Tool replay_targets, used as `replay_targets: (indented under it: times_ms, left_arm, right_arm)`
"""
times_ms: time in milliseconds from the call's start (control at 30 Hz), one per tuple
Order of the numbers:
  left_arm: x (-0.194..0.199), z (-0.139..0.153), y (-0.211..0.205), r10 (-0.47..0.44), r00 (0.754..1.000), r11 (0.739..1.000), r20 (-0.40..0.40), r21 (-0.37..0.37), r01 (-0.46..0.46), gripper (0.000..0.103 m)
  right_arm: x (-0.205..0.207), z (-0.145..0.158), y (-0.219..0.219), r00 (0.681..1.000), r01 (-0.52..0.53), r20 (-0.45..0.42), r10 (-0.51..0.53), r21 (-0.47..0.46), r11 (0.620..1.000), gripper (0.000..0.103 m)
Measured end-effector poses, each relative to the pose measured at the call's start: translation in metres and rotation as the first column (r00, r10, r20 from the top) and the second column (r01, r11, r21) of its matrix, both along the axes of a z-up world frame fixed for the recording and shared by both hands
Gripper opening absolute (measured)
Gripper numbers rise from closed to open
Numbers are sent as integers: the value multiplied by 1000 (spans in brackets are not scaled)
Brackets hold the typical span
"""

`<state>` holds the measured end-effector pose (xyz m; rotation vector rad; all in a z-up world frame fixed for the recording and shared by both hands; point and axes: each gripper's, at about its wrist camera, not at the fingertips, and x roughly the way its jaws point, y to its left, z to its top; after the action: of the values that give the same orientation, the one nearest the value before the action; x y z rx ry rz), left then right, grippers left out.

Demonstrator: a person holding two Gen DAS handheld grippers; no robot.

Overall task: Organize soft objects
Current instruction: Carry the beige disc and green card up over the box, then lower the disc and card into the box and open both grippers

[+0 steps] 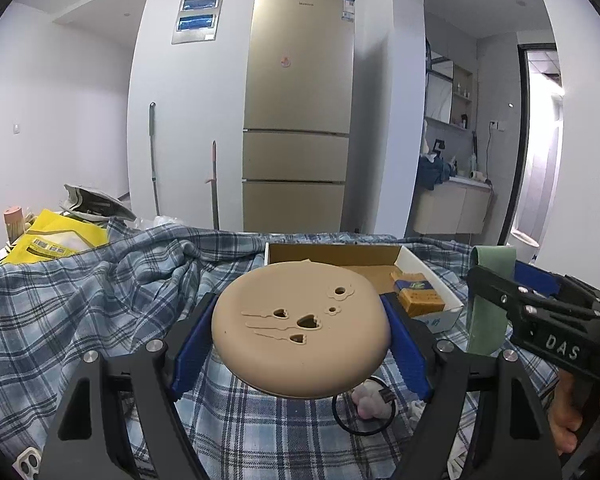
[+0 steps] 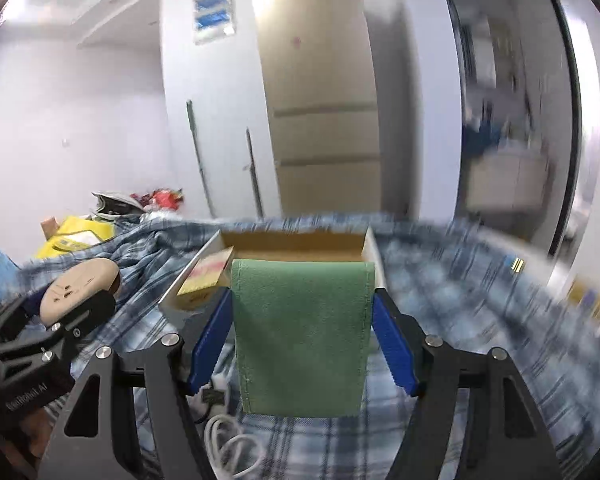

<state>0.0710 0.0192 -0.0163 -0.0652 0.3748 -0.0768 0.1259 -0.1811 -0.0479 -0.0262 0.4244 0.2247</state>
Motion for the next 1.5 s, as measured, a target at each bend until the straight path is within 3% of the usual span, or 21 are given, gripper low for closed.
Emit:
replay_targets:
  times_ms: [367, 467, 633, 800, 933, 1000, 1067, 1167, 1300, 1500]
  left_arm:
    - [-21, 14, -5, -35, 996, 999, 86, -15, 36, 81]
    - [-30, 34, -6, -41, 990, 998, 136, -35, 46, 81]
    - [-26, 87, -10, -78, 975, 997, 208, -3, 80, 81]
    - [-8, 133, -20, -46, 928, 999, 369, 41, 34, 81]
    - [20, 128, -22, -48, 883, 999, 468, 18, 44, 81]
    - [38, 116, -23, -57, 871, 998, 488, 30, 49, 81]
    - [61, 99, -24, -46, 880, 999, 472, 41, 30, 81]
    - [94, 76, -21, -42, 921, 999, 387, 13, 40, 81]
    - [118, 49, -16, -35, 955, 999, 295, -3, 38, 81]
    - [123, 31, -14, -39, 969, 999, 246, -4, 41, 82]
  right_arm:
    - [-26, 12, 3, 988, -42, 150, 41, 1, 999, 68]
    - [-34, 33, 0, 979, -19, 206, 11, 37, 999, 68]
    - [-23, 72, 3, 962, -5, 272, 8, -14, 1000, 68]
    - [8, 109, -3, 942, 36, 332, -46, 34, 999, 68]
    - [33, 114, -1, 908, 69, 410, -84, 51, 996, 68]
    - [49, 104, 0, 900, 23, 434, -44, 54, 998, 68]
    - [67, 88, 0, 901, 5, 434, -28, 53, 999, 68]
    - [94, 64, 0, 925, 37, 375, -58, 63, 997, 68]
    - [115, 36, 4, 952, 42, 302, -52, 38, 998, 68]
    - [123, 5, 1, 979, 3, 203, -11, 36, 999, 68]
